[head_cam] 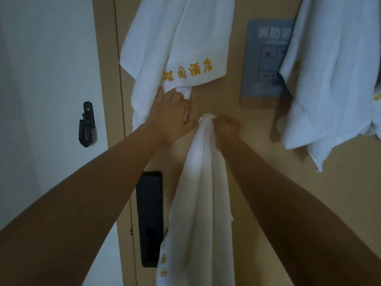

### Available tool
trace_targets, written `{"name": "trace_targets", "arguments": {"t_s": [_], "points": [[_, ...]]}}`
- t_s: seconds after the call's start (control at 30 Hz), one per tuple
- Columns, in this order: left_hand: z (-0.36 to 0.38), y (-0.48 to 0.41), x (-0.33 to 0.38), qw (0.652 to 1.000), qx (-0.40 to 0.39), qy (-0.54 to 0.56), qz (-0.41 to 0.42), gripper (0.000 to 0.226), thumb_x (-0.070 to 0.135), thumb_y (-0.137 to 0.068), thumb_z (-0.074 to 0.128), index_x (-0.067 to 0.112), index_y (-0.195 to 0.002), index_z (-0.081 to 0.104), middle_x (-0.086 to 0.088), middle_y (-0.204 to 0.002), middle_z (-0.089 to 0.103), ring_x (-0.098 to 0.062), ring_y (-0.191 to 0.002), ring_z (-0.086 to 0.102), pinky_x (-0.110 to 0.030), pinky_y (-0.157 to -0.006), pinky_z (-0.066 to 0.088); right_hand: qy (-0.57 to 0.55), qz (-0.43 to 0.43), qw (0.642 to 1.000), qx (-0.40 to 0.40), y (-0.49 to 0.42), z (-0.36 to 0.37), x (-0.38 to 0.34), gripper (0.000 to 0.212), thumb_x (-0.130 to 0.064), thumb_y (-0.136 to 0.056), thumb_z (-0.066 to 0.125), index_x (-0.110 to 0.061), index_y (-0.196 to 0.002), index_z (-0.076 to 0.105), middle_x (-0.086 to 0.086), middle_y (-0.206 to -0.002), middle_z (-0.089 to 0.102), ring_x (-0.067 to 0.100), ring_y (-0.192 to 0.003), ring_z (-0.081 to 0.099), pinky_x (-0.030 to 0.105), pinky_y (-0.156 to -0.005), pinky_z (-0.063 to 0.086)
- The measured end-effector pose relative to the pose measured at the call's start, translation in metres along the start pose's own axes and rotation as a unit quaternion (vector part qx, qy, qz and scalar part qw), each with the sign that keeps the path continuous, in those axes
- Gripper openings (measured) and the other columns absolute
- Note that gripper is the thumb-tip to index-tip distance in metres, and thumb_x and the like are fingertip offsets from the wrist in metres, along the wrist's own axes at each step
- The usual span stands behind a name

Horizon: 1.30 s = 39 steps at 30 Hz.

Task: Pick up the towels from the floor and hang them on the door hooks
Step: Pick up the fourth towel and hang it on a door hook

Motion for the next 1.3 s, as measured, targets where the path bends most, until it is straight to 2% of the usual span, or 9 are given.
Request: {"name": "trace_targets", "arguments": {"t_s": [0.23, 0.33, 0.43, 0.67, 0.8, 0.93, 1.07, 1.17, 1.3], "points": [[0.01, -0.003, 0.012, 0.999, -0.003, 0.0, 0.044, 0.072, 0.05, -0.071, 0.022, 0.001, -0.107, 0.061, -0.019, -0.11, 0.057, -0.036, -0.119, 0.047, -0.054, -0.112, 0.014, 0.054, 0.05, 0.994, -0.082, 0.002, -0.016, 0.003, 0.012, -0.009, -0.089, 0.056, -0.002, -0.083, 0.063, 0.007, -0.082, 0.059, 0.022, -0.088, 0.055, 0.03, -0.08, 0.047], [0.011, -0.005, 0.018, 0.998, -0.012, 0.011, 0.054, 0.073, 0.048, -0.07, 0.021, 0.002, -0.113, 0.058, -0.017, -0.117, 0.054, -0.034, -0.123, 0.043, -0.048, -0.113, 0.008, 0.023, 0.046, 0.994, -0.098, -0.001, -0.023, 0.004, 0.019, -0.006, -0.09, 0.054, 0.006, -0.102, 0.063, 0.01, -0.093, 0.059, 0.024, -0.09, 0.056, 0.033, -0.09, 0.049], [0.007, -0.003, 0.027, 0.998, -0.016, 0.036, 0.054, 0.061, 0.041, -0.076, 0.034, 0.004, -0.12, 0.053, -0.014, -0.126, 0.049, -0.03, -0.127, 0.039, -0.046, -0.114, 0.003, 0.031, -0.034, 0.997, -0.055, 0.002, -0.026, 0.007, 0.014, -0.002, -0.086, 0.053, -0.003, -0.079, 0.065, -0.002, -0.07, 0.053, 0.011, -0.064, 0.049, 0.014, -0.056, 0.045], [0.011, 0.021, 0.057, 0.99, 0.051, 0.055, 0.119, 0.045, 0.03, -0.076, 0.042, 0.001, -0.1, 0.066, -0.02, -0.109, 0.063, -0.035, -0.112, 0.058, -0.054, -0.108, 0.022, 0.215, -0.251, 0.943, -0.036, 0.005, -0.024, 0.017, 0.019, 0.002, -0.083, 0.049, 0.001, -0.074, 0.066, -0.001, -0.064, 0.053, 0.004, -0.052, 0.042, 0.016, -0.049, 0.032], [0.02, 0.033, 0.059, 0.988, 0.059, 0.054, 0.135, 0.042, 0.025, -0.076, 0.038, 0.001, -0.093, 0.068, -0.016, -0.1, 0.067, -0.029, -0.099, 0.065, -0.04, -0.107, 0.03, 0.248, -0.286, 0.922, -0.082, 0.014, -0.021, 0.015, 0.023, -0.001, -0.091, 0.042, 0.001, -0.096, 0.065, 0.0, -0.086, 0.057, 0.009, -0.073, 0.049, -0.001, -0.06, 0.036], [0.029, 0.052, 0.055, 0.973, 0.082, 0.123, 0.179, 0.032, 0.009, -0.073, 0.041, -0.006, -0.083, 0.068, -0.022, -0.083, 0.066, -0.023, -0.083, 0.057, -0.03, -0.081, 0.037, 0.234, -0.254, 0.934, -0.085, 0.018, -0.028, 0.022, 0.027, -0.007, -0.095, 0.038, -0.003, -0.111, 0.06, 0.008, -0.107, 0.062, 0.018, -0.095, 0.057, 0.014, -0.076, 0.036], [0.038, 0.077, 0.054, 0.971, 0.042, 0.122, 0.203, 0.033, 0.009, -0.075, 0.038, -0.004, -0.083, 0.067, -0.016, -0.081, 0.065, -0.022, -0.076, 0.057, -0.023, -0.073, 0.036, 0.24, -0.25, 0.934, -0.089, 0.026, -0.041, 0.03, 0.022, -0.004, -0.09, 0.041, 0.002, -0.1, 0.059, 0.012, -0.095, 0.06, 0.022, -0.081, 0.054, 0.013, -0.062, 0.036], [0.045, 0.089, 0.05, 0.98, 0.017, 0.124, 0.154, 0.033, 0.015, -0.076, 0.036, -0.001, -0.072, 0.064, -0.012, -0.069, 0.061, -0.023, -0.058, 0.055, -0.024, -0.052, 0.034, 0.239, -0.23, 0.937, -0.114, 0.034, -0.047, 0.037, 0.017, -0.005, -0.086, 0.045, 0.002, -0.096, 0.057, 0.011, -0.09, 0.056, 0.024, -0.079, 0.052, 0.02, -0.066, 0.038], [0.058, 0.09, 0.042, 0.976, -0.006, 0.202, -0.076, 0.034, 0.022, -0.092, 0.04, -0.001, -0.072, 0.056, -0.014, -0.073, 0.061, -0.024, -0.062, 0.053, -0.029, -0.053, 0.036, 0.245, -0.199, 0.938, -0.143, 0.041, -0.046, 0.042, 0.03, -0.02, -0.09, 0.051, -0.007, -0.117, 0.054, -0.002, -0.098, 0.053, 0.013, -0.087, 0.052, 0.023, -0.074, 0.038]]}}
Point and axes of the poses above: each hand's wrist, its own y-axis away from the middle knuckle, its own z-axis out of the palm, x = y × z, the point moved 1 cm from there along -y, towards the middle knuckle
